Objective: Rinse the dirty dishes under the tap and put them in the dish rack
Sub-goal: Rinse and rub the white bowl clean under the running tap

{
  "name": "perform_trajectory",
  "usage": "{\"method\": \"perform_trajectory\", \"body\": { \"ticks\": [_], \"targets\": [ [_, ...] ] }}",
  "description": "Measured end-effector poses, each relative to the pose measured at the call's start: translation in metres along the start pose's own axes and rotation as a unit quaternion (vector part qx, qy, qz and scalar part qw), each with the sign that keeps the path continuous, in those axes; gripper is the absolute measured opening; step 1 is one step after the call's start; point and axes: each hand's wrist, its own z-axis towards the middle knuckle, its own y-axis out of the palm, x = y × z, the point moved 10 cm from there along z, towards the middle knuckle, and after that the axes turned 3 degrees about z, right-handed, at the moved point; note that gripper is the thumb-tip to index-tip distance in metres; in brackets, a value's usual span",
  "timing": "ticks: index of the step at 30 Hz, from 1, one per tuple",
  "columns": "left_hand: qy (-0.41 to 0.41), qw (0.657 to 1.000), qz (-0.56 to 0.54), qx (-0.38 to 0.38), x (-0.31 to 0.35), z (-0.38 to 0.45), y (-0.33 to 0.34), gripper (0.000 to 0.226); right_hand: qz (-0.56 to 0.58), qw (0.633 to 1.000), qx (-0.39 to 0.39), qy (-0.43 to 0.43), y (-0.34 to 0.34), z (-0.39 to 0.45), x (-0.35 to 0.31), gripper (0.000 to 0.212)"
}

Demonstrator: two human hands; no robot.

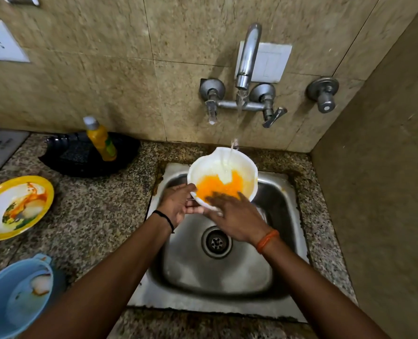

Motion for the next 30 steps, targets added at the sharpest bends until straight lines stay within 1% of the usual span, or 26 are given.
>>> {"method": "perform_trajectory", "body": {
  "ticks": [2,3,4,5,8,9,10,12,13,14,15,18,19,20,22,23,24,27,28,29,30],
  "targets": [
    [-0.003,1.000,-0.006,-0.013,0.000,-0.001,0.004,0.009,-0.081,0.994,0.006,0.073,-0.006,0.009,0.031,0.072],
    [-0.001,1.000,-0.004,-0.020,0.001,-0.002,0.007,0.008,-0.087,0.990,-0.002,0.110,-0.005,0.012,0.041,0.074],
    [0.003,1.000,0.001,-0.023,0.002,-0.001,0.010,0.009,-0.067,0.989,-0.016,0.129,-0.002,0.015,0.041,0.074],
    [0.007,1.000,0.006,-0.021,0.004,0.000,0.011,0.009,-0.034,0.992,-0.027,0.119,0.002,0.018,0.031,0.073],
    [0.013,1.000,0.018,-0.013,0.005,0.002,0.009,0.010,0.088,0.995,-0.048,0.004,0.007,0.020,-0.010,0.052],
    [0.013,1.000,0.014,-0.019,0.005,0.001,0.008,0.010,0.116,0.992,-0.045,-0.012,0.004,0.021,-0.009,0.048],
    [0.012,1.000,0.009,-0.024,0.004,0.001,0.007,0.010,0.110,0.993,-0.032,-0.003,0.000,0.026,0.001,0.047],
    [0.009,1.000,0.007,-0.029,0.003,0.002,0.006,0.009,0.016,0.997,-0.003,0.070,-0.004,0.038,0.035,0.052],
    [0.009,1.000,0.007,-0.027,0.003,0.002,0.005,0.010,-0.021,0.994,-0.001,0.111,-0.004,0.041,0.047,0.058],
    [0.011,1.000,0.010,-0.024,0.003,0.003,0.004,0.010,-0.030,0.991,-0.009,0.130,0.000,0.043,0.048,0.062],
    [0.012,1.000,0.015,-0.023,0.004,0.003,0.004,0.011,-0.019,0.992,-0.020,0.120,0.005,0.046,0.040,0.062],
    [0.007,0.999,0.030,-0.023,0.003,0.005,-0.002,0.014,0.066,0.995,-0.068,-0.003,0.018,0.047,0.006,0.058],
    [0.006,0.999,0.031,-0.021,0.002,0.005,-0.005,0.013,0.080,0.994,-0.067,-0.022,0.015,0.046,0.008,0.059],
    [0.006,0.999,0.031,-0.018,0.002,0.006,-0.008,0.012,0.066,0.996,-0.051,-0.016,0.010,0.049,0.018,0.060],
    [0.009,0.999,0.027,-0.015,0.003,0.007,-0.010,0.011,-0.020,0.999,0.002,0.044,0.000,0.052,0.041,0.062],
    [0.011,0.999,0.028,-0.013,0.003,0.007,-0.010,0.012,-0.041,0.997,0.013,0.068,-0.001,0.051,0.043,0.063],
    [0.012,0.999,0.029,-0.011,0.003,0.007,-0.009,0.012,-0.031,0.997,0.010,0.065,0.004,0.050,0.036,0.063],
    [0.008,1.000,0.022,-0.012,0.000,0.009,-0.009,0.017,0.100,0.993,-0.041,-0.042,0.017,0.045,-0.002,0.055],
    [0.006,1.000,0.015,-0.014,-0.002,0.009,-0.010,0.017,0.123,0.990,-0.048,-0.055,0.014,0.042,-0.003,0.053],
    [0.004,1.000,0.006,-0.015,-0.003,0.009,-0.010,0.015,0.111,0.992,-0.038,-0.043,0.009,0.042,0.006,0.051],
    [0.003,1.000,-0.003,-0.015,-0.004,0.009,-0.010,0.012,0.061,0.998,-0.015,-0.012,0.003,0.043,0.019,0.051]
  ]
}}
